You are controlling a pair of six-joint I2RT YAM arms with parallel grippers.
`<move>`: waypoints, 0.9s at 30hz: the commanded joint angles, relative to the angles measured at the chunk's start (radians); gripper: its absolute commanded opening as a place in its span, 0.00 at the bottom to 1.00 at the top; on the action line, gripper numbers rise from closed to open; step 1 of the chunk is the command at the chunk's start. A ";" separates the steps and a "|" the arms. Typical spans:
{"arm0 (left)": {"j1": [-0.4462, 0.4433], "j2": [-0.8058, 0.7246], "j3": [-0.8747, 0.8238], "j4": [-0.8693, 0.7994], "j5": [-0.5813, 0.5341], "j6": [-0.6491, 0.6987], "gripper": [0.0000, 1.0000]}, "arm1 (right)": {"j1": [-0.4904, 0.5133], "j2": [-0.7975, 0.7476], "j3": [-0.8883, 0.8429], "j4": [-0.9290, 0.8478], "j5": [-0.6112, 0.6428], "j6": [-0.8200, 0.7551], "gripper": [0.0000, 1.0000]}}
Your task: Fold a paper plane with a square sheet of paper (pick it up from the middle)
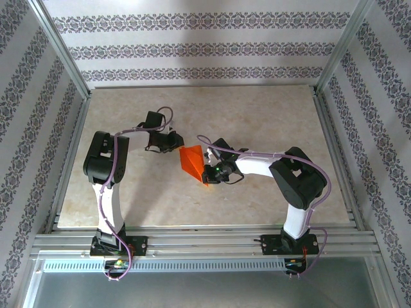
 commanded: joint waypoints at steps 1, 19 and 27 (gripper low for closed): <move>0.058 0.031 0.055 -0.073 -0.169 0.085 0.19 | 0.011 0.091 -0.087 -0.224 0.137 -0.011 0.00; 0.001 -0.478 -0.417 0.202 -0.011 -0.332 0.46 | -0.047 -0.238 -0.060 0.161 0.022 0.065 0.24; -0.111 -0.427 -0.514 0.438 0.048 -0.514 0.52 | -0.093 -0.173 -0.055 0.228 0.031 0.030 0.36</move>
